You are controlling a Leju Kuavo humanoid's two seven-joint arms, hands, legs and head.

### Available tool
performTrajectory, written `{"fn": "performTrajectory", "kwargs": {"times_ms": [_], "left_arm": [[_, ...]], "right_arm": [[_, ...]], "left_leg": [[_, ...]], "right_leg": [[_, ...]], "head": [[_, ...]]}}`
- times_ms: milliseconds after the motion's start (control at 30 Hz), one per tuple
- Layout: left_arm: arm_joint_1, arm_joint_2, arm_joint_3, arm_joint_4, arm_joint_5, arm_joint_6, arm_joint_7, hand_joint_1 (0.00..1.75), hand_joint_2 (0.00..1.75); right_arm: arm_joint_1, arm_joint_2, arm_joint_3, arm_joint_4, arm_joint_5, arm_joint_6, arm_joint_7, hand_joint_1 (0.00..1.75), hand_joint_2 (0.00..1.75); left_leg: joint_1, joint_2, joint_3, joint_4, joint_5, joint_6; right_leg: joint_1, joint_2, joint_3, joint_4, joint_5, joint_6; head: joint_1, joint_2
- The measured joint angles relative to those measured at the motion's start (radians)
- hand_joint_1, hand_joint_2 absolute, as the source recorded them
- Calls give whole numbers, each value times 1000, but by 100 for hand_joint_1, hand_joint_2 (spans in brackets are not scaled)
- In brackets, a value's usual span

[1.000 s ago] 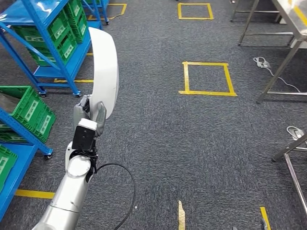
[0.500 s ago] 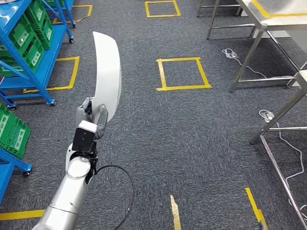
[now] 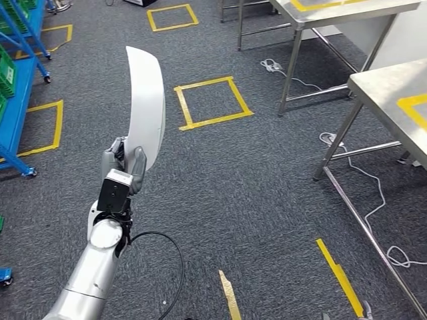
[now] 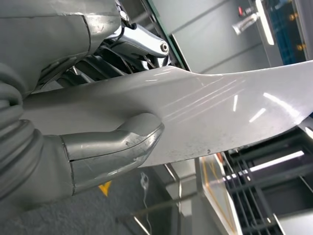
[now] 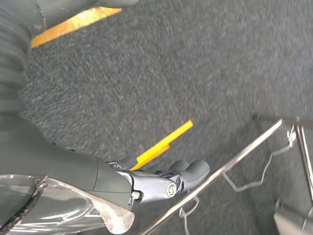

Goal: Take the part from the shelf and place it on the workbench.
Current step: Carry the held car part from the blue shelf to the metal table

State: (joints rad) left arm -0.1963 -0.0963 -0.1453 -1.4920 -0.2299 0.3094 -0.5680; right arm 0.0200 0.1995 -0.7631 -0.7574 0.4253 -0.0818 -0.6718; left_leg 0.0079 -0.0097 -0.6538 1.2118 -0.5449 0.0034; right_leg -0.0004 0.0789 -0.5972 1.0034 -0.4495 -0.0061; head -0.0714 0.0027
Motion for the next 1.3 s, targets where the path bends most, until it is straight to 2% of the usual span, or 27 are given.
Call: {"fn": "performTrajectory", "kwargs": {"times_ms": [67,133,167,233,267,300,367,433,467,500,567,633,667,733,800,833,900,933,967,1000,1033,1100,1133,1167,1233,1267,1300], "left_arm": [[-1,1,0,0,0,-1,0,175,175],[-1,2,0,0,0,-1,0,175,175],[-2,3,0,0,0,-2,1,175,175],[-4,3,0,0,0,-4,2,175,175],[-6,2,0,0,0,-5,2,175,175],[-7,1,0,0,0,-6,2,175,175],[-5,0,1,0,-1,-7,2,175,175],[1,0,2,0,-2,-8,2,175,175],[4,0,2,0,-2,-9,2,175,175],[6,0,2,0,-2,-9,3,175,175],[9,-1,2,0,-3,-10,3,175,175],[10,-1,3,-1,-3,-10,3,175,175],[9,-1,3,-2,-3,-10,3,175,175],[9,-1,3,-2,-3,-10,3,175,175],[9,-1,3,-3,-3,-10,3,175,175],[9,-1,3,-4,-3,-10,3,175,175],[14,2,4,-5,-3,-10,3,175,175],[17,4,4,-5,-3,-10,3,175,175],[20,5,5,-5,-2,-10,3,175,175],[22,6,6,-5,-1,-10,3,175,175],[23,6,7,-6,2,-10,2,175,175],[23,7,10,-10,7,-10,1,175,175],[24,8,12,-13,9,-10,0,175,175],[25,8,14,-17,9,-10,-1,175,175],[28,8,16,-23,10,-11,-3,175,175],[29,7,16,-27,11,-13,-3,175,175],[30,7,17,-30,14,-14,-4,175,175]], "right_arm": [[-1,0,1,1,0,-1,0,0,175],[-2,1,3,2,0,-2,0,0,175],[-2,1,4,3,0,-2,0,0,175],[1,0,5,4,-2,-3,0,0,175],[2,-1,6,5,-3,-4,0,0,175],[2,-2,6,6,-4,-4,0,0,175],[-2,-3,8,8,-7,-6,0,0,175],[-3,-3,11,11,-12,-7,0,0,175],[-2,-3,12,12,-14,-7,0,0,175],[1,-3,13,13,-16,-7,0,0,175],[3,-4,14,13,-18,-7,0,0,175],[1,-5,17,14,-19,-7,0,0,175],[1,-5,18,15,-19,-7,0,0,175],[2,-5,18,16,-19,-7,0,0,175],[4,-5,18,17,-19,-8,0,0,175],[3,-6,18,17,-19,-8,0,0,175],[1,-6,18,17,-20,-9,0,0,175],[0,-6,18,18,-21,-9,0,0,175],[1,-6,18,18,-21,-9,0,0,175],[2,-6,18,19,-21,-9,0,0,175],[3,-6,18,20,-21,-9,0,0,175],[4,-6,19,21,-22,-9,0,0,175],[3,-6,20,21,-22,-10,0,0,175],[3,-6,22,21,-21,-10,0,0,175],[7,-6,23,22,-21,-11,0,0,175],[11,-7,23,23,-20,-12,0,0,175],[14,-8,22,23,-20,-13,0,0,175]], "left_leg": [[0,-38,48,-122,65,9],[1,-66,69,-177,78,12],[0,-67,71,-182,75,13],[-1,-49,74,-192,76,17],[0,-37,76,-198,79,22],[2,-24,79,-204,82,26],[3,3,82,-209,84,33],[1,30,81,-209,82,35],[1,43,81,-209,80,34],[2,56,82,-209,79,33],[1,80,86,-208,74,25],[-4,99,90,-205,67,15],[-7,108,93,-204,65,11],[-8,125,97,-203,60,2],[-2,105,94,-181,38,-8],[0,80,78,-142,13,-12],[2,32,17,-5,-53,-15],[2,22,-15,60,-75,-14],[2,17,-35,95,-77,-13],[2,14,-37,90,-58,-10],[2,8,-22,46,-22,-6],[4,-31,30,-87,54,2],[6,-50,50,-140,74,4],[6,-64,61,-170,80,5],[5,-54,66,-184,76,9],[5,-44,68,-188,78,14],[6,-32,70,-193,81,20]], "right_leg": [[-1,21,0,2,-1,1],[-2,37,-7,5,0,7],[-4,46,-11,5,2,12],[-8,63,-22,4,5,24],[-7,51,-28,10,-1,29],[-5,26,-42,32,-16,33],[-3,-40,-94,134,-71,42],[-8,-68,-154,254,-118,50],[-10,-72,-166,280,-120,53],[-12,-76,-156,263,-103,56],[-13,-107,-83,130,-42,59],[-10,-144,-18,18,-9,49],[-7,-151,-7,1,-9,42],[-5,-130,-7,2,-9,27],[-8,-108,-5,0,-7,17],[-10,-97,-3,-1,-6,12],[-11,-71,-2,-1,-5,5],[-11,-56,-2,0,-5,3],[-10,-40,-1,0,-5,2],[-10,-24,0,0,-5,2],[-10,-9,2,1,-6,3],[-10,19,3,4,-7,6],[-10,31,0,6,-8,10],[-10,42,-4,8,-8,16],[-13,62,-14,6,-5,29],[-13,55,-19,7,-6,35],[-12,31,-28,20,-15,40]], "head": [[1,0],[1,0],[1,0],[0,0],[2,0],[5,0],[9,0],[11,0],[11,0],[11,0],[11,0],[10,0],[8,0],[6,0],[5,0],[3,0],[2,0],[1,0],[1,0],[1,0],[1,0],[2,0],[2,0],[3,0],[2,0],[3,0],[6,0]]}}
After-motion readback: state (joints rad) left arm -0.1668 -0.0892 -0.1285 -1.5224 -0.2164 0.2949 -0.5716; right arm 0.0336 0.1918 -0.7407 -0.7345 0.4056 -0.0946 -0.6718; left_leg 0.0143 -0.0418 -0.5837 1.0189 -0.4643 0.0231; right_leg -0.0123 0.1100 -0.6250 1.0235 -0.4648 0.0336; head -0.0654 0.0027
